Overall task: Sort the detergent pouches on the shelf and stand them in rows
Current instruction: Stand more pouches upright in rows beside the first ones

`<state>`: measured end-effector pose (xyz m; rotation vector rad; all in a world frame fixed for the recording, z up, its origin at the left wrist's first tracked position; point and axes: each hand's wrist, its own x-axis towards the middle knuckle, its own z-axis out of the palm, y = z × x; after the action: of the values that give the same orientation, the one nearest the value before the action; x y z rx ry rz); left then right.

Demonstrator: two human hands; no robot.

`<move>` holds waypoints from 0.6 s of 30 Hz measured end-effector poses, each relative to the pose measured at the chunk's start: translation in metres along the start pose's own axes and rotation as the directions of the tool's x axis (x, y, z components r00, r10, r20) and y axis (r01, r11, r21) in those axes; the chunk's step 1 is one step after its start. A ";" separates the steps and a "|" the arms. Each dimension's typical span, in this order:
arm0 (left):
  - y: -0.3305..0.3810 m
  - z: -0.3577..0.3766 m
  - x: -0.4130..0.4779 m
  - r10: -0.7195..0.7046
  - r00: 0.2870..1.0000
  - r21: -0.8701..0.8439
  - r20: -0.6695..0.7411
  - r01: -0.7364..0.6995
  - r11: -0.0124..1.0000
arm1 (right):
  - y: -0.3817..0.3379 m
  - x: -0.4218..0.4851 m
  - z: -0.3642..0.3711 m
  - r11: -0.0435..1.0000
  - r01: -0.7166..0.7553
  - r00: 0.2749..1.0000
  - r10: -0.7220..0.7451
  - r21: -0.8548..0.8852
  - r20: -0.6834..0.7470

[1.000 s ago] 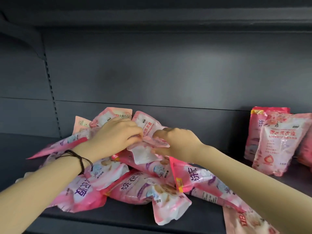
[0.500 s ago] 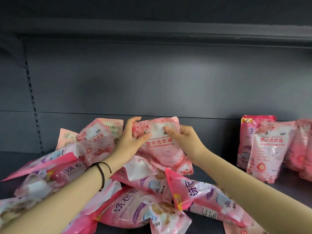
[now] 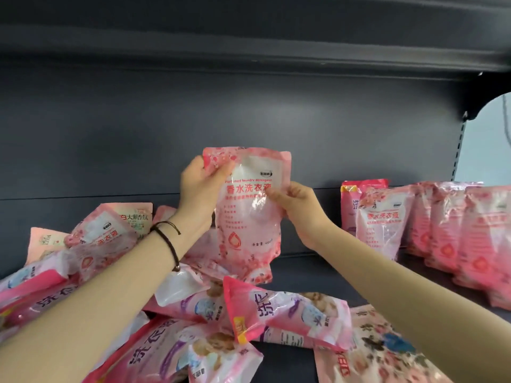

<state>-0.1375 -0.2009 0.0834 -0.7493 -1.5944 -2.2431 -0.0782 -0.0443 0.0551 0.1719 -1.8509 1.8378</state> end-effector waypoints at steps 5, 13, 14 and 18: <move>0.012 0.073 -0.015 0.086 0.994 -0.062 0.063 -0.082 0.995 | -0.030 -0.018 -0.061 0.992 0.077 0.994 -0.069 0.103 -0.079; -0.027 0.185 -0.071 0.001 0.986 -0.084 0.167 0.013 0.996 | -0.023 -0.055 -0.187 0.990 0.040 0.980 -0.012 0.134 -0.200; -0.036 0.195 -0.078 -0.016 0.984 -0.068 0.180 0.028 0.997 | -0.019 -0.058 -0.200 0.990 0.033 0.979 -0.005 0.135 -0.205; -0.073 0.218 -0.104 -0.049 0.964 0.066 0.263 0.032 0.997 | 0.004 -0.066 -0.241 0.992 0.005 0.982 0.020 0.129 -0.189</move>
<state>-0.0362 0.0225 0.0225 -1.0456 -1.8034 -2.1846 0.0418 0.1701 0.0085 0.0326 -1.6068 1.9084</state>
